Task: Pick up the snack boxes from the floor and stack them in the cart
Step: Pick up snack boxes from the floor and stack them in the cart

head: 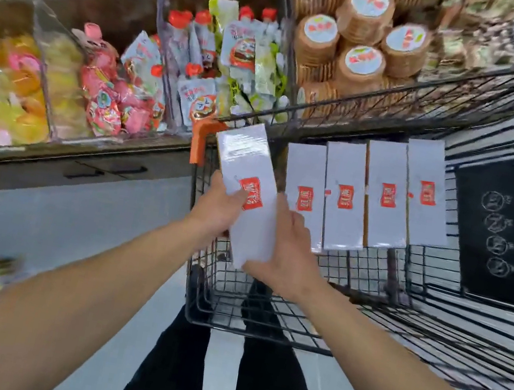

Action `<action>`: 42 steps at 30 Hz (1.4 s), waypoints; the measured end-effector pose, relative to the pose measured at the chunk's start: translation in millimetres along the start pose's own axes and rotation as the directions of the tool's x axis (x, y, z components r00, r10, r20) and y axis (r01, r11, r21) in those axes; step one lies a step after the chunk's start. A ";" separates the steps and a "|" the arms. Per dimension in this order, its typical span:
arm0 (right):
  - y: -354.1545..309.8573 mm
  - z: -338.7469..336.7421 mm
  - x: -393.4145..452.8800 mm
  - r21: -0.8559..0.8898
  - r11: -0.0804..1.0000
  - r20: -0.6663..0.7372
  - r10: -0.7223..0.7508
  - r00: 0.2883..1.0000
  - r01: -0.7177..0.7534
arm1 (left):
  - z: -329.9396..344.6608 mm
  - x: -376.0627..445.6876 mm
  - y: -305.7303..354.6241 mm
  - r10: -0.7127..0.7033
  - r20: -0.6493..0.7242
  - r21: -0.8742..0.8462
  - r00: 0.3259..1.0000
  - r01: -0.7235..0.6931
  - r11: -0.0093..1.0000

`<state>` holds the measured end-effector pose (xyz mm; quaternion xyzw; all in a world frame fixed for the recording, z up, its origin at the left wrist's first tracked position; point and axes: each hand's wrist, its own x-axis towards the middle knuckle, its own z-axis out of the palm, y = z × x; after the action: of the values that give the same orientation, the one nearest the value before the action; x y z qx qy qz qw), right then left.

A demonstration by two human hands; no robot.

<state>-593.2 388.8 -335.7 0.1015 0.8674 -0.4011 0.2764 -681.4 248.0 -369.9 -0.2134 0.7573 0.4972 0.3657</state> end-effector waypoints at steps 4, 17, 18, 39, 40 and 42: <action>1.8 9.6 14.9 -0.032 0.995 0.137 -0.093 0.986 0.098 | -11.3 -1.9 9.1 0.083 -0.018 0.120 0.996 -0.081 0.989; 74.1 20.9 61.4 -0.491 0.856 0.079 -0.142 0.987 0.163 | 29.1 40.4 -21.8 0.187 -0.050 0.177 0.981 -0.176 0.968; 78.3 23.3 64.8 -0.546 0.821 0.072 -0.149 0.986 0.164 | 30.7 46.1 -25.4 0.191 -0.054 0.186 0.980 -0.178 0.966; -18.4 -9.2 37.5 -0.596 0.775 0.116 -0.178 0.977 0.212 | -23.4 -44.5 10.9 0.238 -0.096 0.355 0.966 -0.190 0.915; -34.8 -7.6 32.9 -0.621 0.748 0.126 -0.199 0.972 0.234 | -38.6 -57.7 6.0 0.252 -0.114 0.378 0.961 -0.192 0.906; -66.9 -1.5 23.9 -0.667 0.695 0.146 -0.230 0.962 0.267 | -70.4 -83.5 -6.7 0.249 -0.154 0.401 0.956 -0.170 0.900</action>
<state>-640.2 344.8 -305.6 -0.1350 0.9519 -0.0912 0.2595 -647.3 177.9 -293.1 -0.1039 0.8914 0.3519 0.2659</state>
